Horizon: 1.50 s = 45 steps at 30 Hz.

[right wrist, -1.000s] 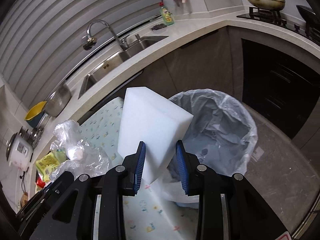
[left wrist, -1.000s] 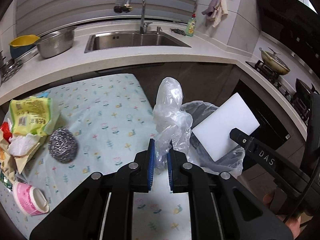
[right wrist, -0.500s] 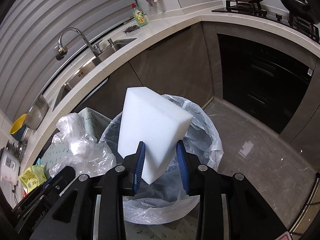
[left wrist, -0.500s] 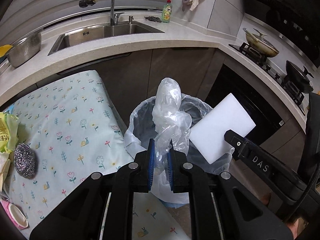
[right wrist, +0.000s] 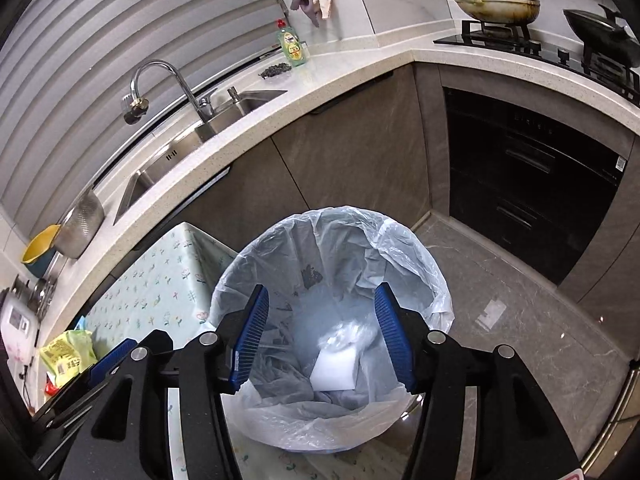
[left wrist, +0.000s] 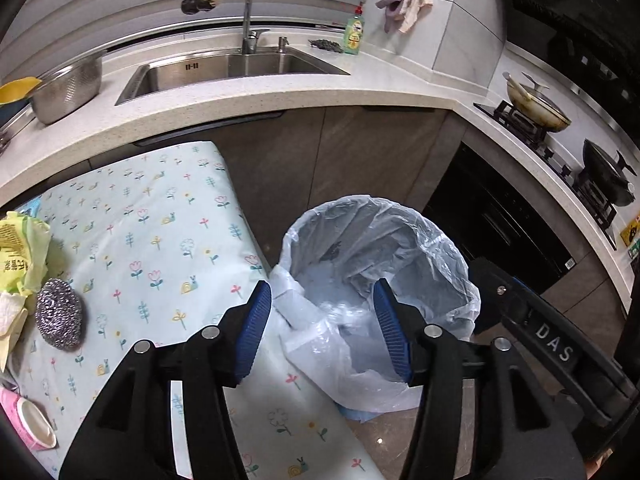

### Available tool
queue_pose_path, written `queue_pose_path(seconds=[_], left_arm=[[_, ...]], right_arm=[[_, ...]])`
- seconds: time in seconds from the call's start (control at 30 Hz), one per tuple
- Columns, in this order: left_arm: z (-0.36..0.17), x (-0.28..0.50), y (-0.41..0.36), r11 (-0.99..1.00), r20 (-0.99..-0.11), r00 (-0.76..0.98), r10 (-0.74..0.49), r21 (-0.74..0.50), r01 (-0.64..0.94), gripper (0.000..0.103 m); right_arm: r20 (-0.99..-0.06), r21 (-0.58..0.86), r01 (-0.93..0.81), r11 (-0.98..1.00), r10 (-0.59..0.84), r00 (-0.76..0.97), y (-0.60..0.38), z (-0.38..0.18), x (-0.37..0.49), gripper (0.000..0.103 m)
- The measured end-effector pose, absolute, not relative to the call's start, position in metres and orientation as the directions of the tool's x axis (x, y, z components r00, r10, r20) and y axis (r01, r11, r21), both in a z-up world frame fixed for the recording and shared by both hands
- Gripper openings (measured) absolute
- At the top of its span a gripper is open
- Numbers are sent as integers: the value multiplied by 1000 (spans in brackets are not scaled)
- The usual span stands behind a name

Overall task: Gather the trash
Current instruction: 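Open both tools to drop the bag and sponge into the bin, then move both tools back over the trash pile on the table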

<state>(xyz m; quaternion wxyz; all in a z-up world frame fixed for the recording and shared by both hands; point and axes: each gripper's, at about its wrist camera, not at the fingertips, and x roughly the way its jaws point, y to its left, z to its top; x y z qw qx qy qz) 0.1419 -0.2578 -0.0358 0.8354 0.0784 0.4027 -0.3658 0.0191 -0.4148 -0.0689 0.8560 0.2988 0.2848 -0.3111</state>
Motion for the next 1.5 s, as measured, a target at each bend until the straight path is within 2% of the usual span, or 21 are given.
queue_pose_path(seconds=[0.2, 0.27, 0.3, 0.33, 0.67, 0.73, 0.9, 0.97, 1.03, 1.13, 1.5], left_arm=[[-26, 146, -235, 751, -720, 444, -534, -162, 640, 52], [-21, 147, -225, 763, -714, 460, -528, -161, 626, 56], [-19, 148, -219, 770, -709, 471, -524, -159, 617, 63], [-16, 148, -213, 778, -702, 485, -522, -158, 608, 65], [2, 161, -150, 837, -676, 559, -480, -161, 523, 67], [4, 164, -135, 850, -672, 574, -468, -165, 500, 74], [8, 171, -99, 877, -665, 604, -439, -173, 448, 77], [8, 174, -83, 890, -663, 618, -422, -176, 420, 80], [8, 176, -67, 904, -663, 632, -402, -177, 389, 88], [6, 179, -41, 926, -668, 653, -358, -165, 339, 92], [-22, 191, 42, 962, -735, 622, -270, -172, 213, 93]], right_arm=[[-654, 327, 678, 659, -359, 665, -395, -54, 24, 58], [-646, 326, 667, 670, -357, 675, -387, -48, 27, 59], [-643, 325, 660, 678, -354, 679, -382, -46, 28, 60], [-641, 322, 652, 686, -349, 684, -378, -44, 30, 60], [-618, 309, 572, 760, -297, 728, -320, -23, 54, 60], [-615, 303, 557, 773, -288, 734, -309, -20, 58, 60], [-610, 285, 523, 803, -269, 745, -279, -13, 68, 62], [-609, 277, 511, 814, -262, 748, -267, -11, 72, 66], [-609, 270, 496, 825, -253, 752, -256, -9, 76, 70], [-611, 257, 471, 844, -236, 756, -238, -8, 83, 73], [-647, 228, 384, 895, -156, 747, -174, -21, 109, 74]])
